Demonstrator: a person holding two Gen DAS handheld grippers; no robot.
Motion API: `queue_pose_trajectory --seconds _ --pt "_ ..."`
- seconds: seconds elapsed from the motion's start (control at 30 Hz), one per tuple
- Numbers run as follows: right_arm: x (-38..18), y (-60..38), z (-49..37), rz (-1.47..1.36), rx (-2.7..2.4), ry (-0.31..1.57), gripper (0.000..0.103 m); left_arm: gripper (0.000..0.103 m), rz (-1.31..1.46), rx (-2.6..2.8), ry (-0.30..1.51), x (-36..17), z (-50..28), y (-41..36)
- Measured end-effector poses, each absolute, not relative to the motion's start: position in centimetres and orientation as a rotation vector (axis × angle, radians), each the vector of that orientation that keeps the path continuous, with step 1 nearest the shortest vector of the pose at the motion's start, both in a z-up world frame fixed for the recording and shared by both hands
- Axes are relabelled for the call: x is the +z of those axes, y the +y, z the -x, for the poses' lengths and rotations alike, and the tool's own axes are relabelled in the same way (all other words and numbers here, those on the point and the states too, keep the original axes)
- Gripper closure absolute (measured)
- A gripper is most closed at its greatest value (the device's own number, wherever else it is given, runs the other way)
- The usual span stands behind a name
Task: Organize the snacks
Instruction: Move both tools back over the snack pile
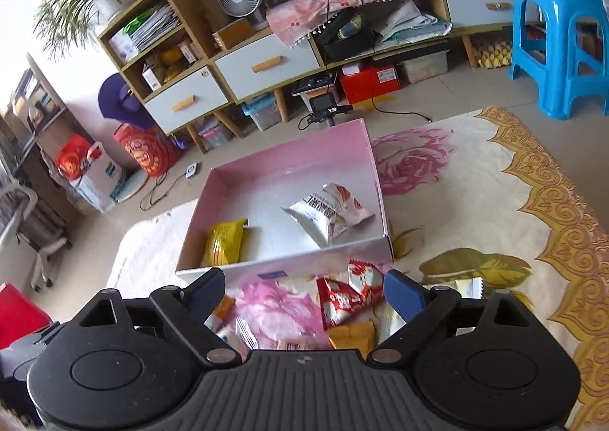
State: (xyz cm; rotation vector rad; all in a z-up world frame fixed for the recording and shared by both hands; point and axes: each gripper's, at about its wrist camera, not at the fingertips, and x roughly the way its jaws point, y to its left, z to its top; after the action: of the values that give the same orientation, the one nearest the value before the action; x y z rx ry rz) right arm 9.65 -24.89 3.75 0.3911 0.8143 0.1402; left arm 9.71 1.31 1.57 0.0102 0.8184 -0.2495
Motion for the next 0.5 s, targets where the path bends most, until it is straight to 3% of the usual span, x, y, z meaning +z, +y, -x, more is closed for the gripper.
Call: queue_pose_trajectory --seconds 0.5 --pt "2.9 -22.7 -6.1 -0.250 0.195 0.861 0.011 0.004 -0.127 -0.252 0.803 -0.1 -5.8 3.6"
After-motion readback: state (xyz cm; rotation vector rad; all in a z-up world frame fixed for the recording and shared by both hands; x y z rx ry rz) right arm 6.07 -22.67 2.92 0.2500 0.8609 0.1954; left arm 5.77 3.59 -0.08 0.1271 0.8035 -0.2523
